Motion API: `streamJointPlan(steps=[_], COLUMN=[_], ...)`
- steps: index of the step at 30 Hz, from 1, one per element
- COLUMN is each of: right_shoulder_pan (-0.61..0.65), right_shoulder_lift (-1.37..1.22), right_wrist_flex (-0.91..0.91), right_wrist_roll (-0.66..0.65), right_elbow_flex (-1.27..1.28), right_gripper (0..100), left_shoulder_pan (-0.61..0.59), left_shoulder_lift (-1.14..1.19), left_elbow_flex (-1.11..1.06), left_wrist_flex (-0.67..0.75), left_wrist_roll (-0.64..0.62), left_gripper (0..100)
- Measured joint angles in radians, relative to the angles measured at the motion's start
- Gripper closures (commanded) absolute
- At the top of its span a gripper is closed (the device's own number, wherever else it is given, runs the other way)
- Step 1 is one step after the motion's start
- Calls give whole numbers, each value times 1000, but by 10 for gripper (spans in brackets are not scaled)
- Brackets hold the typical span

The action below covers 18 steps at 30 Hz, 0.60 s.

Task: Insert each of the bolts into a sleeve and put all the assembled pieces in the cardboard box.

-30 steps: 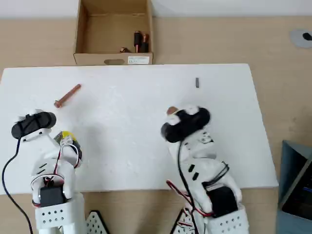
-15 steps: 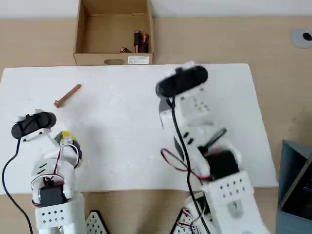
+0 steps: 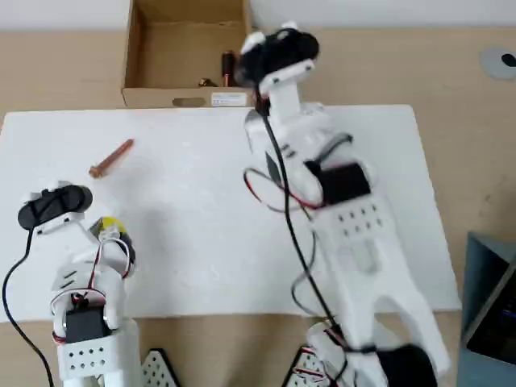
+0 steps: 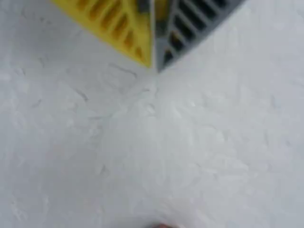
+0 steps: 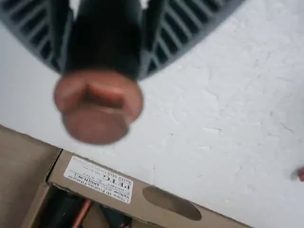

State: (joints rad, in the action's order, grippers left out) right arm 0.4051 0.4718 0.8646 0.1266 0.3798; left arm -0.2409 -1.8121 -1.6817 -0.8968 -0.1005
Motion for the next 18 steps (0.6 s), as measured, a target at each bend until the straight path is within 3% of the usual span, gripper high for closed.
streamJointPlan(steps=[18], right_shoulder_pan=[3], right_shoulder_lift=[-664], right_wrist_flex=[-38], right_wrist_roll=[0], right_elbow_flex=[-695], right_gripper=[988], left_shoulder_pan=[0], left_shoulder_lift=[0], left_elbow_flex=[0], left_wrist_flex=[0], left_wrist_roll=[0], left_gripper=[995])
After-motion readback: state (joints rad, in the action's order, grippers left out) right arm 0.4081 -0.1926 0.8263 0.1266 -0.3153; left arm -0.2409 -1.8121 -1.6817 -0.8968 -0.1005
